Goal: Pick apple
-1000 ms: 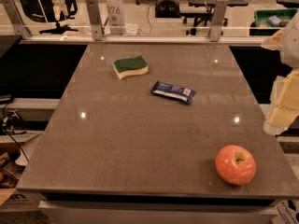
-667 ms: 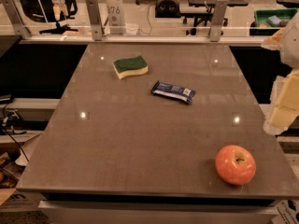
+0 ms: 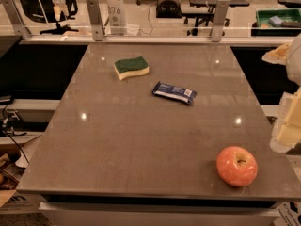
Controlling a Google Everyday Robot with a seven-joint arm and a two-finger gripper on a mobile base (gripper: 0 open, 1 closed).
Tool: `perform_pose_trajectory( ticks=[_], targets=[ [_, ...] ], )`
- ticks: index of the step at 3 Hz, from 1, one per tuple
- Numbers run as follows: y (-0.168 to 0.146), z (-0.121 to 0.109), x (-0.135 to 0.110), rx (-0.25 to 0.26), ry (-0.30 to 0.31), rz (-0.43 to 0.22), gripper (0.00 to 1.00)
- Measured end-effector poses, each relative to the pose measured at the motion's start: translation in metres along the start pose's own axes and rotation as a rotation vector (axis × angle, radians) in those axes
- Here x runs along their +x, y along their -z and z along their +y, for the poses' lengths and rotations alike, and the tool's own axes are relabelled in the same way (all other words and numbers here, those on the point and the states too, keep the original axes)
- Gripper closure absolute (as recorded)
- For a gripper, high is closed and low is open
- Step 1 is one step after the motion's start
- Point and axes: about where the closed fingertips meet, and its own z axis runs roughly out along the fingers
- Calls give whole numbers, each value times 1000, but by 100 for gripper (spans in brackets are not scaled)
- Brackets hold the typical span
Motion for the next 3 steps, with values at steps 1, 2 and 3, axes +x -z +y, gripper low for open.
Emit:
perform_pose_trajectory(
  ticks=[1,2,3],
  targets=[
    [-21,21,5,-27,39,-58,0],
    [-46,42,5,-60,85,-122,0],
    [-72,61,6,-107,121,-159,0]
  ],
)
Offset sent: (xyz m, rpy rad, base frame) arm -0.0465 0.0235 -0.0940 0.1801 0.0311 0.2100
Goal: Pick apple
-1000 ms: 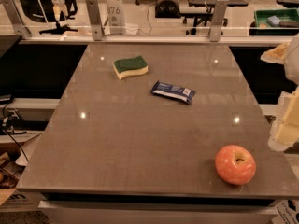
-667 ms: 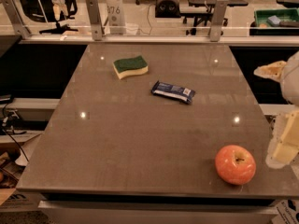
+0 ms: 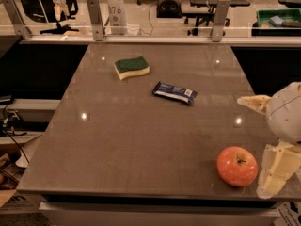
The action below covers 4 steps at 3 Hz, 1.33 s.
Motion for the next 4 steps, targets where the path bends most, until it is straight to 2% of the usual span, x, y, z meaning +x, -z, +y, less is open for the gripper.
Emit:
perform_pose_trajectory(
  ticks=[2,3,4],
  targets=[
    [-36,24,10,-84,20,-9,0],
    [-40,30,9,-100,27,-12,16],
    [-39,34,3,-107,36,-24,39]
  ],
)
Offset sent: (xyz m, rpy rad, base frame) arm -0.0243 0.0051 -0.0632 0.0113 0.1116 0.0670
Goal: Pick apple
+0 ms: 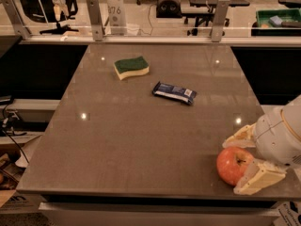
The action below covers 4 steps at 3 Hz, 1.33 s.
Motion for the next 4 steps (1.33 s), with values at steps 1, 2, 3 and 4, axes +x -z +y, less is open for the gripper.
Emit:
perform_pose_trajectory(
  ticks=[1,2,3,4],
  targets=[
    [4,4,-9,-2,15,-15,62],
    [14,-1,-22,12,12,-16,87],
    [31,-14,-38,50,5,-1,100],
    [59,-36,-59,117,4,10,100]
  ],
)
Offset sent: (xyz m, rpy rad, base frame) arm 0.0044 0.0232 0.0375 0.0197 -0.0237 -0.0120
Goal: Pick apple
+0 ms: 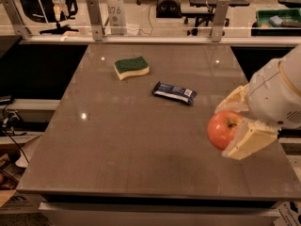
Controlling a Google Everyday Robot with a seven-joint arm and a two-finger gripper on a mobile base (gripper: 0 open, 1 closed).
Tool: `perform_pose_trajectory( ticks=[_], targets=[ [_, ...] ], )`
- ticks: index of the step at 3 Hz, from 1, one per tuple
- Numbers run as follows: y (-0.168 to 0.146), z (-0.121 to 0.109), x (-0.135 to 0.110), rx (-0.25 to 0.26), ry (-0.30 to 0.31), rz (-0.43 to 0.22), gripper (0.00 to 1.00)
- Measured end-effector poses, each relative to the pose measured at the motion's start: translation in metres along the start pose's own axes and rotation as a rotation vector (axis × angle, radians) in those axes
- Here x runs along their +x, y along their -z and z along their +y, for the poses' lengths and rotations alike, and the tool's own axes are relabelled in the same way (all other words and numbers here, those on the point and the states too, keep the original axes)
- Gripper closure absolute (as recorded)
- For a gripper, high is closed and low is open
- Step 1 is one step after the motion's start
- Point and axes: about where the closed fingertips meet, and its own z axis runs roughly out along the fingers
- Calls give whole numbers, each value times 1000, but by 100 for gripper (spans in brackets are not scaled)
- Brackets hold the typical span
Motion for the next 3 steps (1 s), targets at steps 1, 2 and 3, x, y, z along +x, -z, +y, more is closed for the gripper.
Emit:
perform_pose_trajectory(
  ticks=[1,2,3],
  targets=[
    [23,-22,-14,52,-3,-8,100],
    [65,-55,-32,144,-20,-38,100],
    [65,-55,-32,144,-20,-38,100]
  ],
)
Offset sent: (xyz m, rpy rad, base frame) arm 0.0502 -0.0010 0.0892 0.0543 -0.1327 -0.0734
